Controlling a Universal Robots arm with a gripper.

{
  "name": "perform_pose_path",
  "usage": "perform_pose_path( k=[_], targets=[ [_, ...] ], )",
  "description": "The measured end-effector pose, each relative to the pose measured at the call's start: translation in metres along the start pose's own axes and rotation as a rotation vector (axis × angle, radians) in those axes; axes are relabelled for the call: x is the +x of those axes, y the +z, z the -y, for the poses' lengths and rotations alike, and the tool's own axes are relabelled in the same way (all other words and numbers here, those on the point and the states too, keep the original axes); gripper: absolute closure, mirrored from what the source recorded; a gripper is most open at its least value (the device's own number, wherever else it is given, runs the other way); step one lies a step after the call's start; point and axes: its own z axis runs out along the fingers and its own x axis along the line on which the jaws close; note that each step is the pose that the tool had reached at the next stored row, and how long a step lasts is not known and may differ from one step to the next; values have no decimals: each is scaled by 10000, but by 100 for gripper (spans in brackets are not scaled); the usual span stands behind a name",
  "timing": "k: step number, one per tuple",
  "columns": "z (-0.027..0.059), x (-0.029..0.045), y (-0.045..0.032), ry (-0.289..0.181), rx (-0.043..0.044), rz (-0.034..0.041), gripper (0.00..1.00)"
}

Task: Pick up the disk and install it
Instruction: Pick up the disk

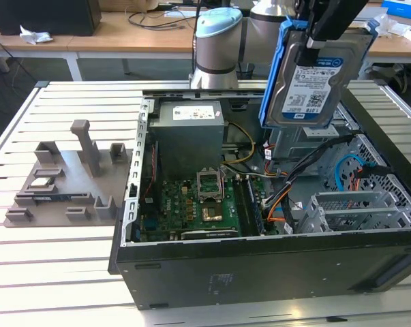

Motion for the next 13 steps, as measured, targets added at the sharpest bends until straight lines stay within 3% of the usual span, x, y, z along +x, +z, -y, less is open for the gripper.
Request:
perform_pose_path(
  k=[5, 13],
  targets=[
    [3, 64, 4, 1, -1, 1, 63],
    [5, 109, 12, 1, 0, 1, 63]
  ],
)
